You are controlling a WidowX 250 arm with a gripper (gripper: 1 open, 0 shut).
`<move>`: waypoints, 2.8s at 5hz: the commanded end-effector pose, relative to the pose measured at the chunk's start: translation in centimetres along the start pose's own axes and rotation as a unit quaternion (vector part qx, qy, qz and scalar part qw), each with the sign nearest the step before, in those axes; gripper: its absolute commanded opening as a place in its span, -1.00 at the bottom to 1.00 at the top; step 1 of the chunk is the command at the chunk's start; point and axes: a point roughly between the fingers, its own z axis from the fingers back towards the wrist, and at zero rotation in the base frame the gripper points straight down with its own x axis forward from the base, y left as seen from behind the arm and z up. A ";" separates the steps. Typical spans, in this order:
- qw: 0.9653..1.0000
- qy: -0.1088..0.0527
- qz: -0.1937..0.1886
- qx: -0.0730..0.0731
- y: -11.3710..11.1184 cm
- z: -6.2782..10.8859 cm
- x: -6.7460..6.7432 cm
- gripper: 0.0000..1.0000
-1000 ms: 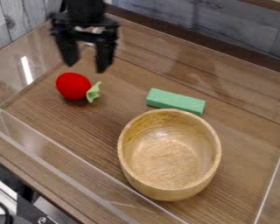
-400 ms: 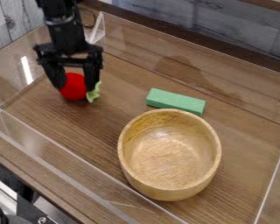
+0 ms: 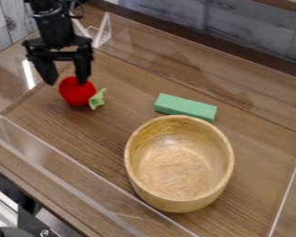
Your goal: Move the red fruit to the right
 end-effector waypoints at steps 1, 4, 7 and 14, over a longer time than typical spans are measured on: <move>1.000 -0.024 -0.012 0.004 -0.5 2.0 1.4 1.00; 1.000 -0.013 -0.005 -0.003 -0.9 1.8 2.6 1.00; 1.000 0.004 -0.024 -0.003 0.3 -0.1 3.1 1.00; 0.998 0.013 -0.039 -0.042 -1.6 3.7 3.9 -1.00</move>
